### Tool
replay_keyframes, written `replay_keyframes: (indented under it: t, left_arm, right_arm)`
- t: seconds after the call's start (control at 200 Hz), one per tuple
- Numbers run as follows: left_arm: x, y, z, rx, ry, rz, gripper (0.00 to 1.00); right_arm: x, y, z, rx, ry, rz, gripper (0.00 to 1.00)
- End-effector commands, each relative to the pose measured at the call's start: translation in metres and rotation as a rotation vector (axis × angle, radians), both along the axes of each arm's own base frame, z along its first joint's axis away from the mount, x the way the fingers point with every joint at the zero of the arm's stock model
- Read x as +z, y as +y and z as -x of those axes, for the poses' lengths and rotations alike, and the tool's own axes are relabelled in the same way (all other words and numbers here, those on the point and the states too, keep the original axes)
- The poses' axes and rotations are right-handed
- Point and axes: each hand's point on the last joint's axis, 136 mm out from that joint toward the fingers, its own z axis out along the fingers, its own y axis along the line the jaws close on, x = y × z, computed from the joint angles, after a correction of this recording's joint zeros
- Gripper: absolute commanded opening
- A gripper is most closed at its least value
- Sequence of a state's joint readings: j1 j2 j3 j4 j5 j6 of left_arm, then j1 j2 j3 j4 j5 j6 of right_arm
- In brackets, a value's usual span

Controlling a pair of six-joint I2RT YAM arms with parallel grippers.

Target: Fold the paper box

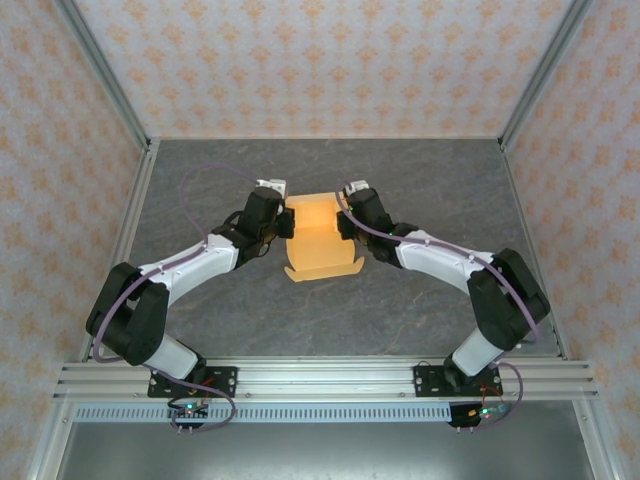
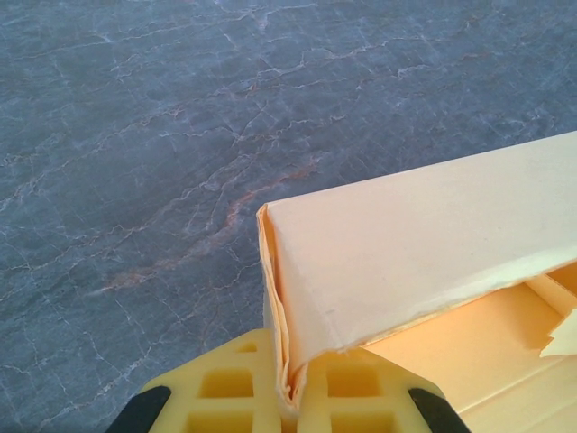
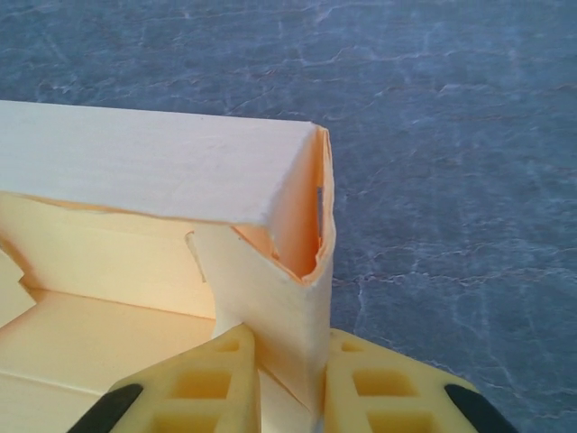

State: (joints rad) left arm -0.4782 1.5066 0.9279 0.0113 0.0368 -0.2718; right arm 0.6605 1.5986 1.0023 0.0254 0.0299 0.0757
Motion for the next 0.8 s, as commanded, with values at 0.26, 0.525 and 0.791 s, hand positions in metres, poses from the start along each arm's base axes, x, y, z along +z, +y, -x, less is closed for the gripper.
replay_keyframes:
  t: [0.26, 0.525, 0.791]
  left_arm:
    - [0.025, -0.016, -0.001, -0.043, -0.046, 0.042, 0.0]
    - [0.029, -0.014, 0.001, -0.04, -0.055, 0.035, 0.0]
    - [0.034, -0.014, 0.002, -0.04, -0.062, 0.038, 0.0]
  right_arm:
    - [0.014, 0.008, -0.004, 0.082, 0.0, -0.09, 0.37]
    - [0.006, 0.007, 0.005, 0.232, 0.054, -0.183, 0.38]
    - [0.004, -0.002, 0.015, 0.359, 0.084, -0.23, 0.46]
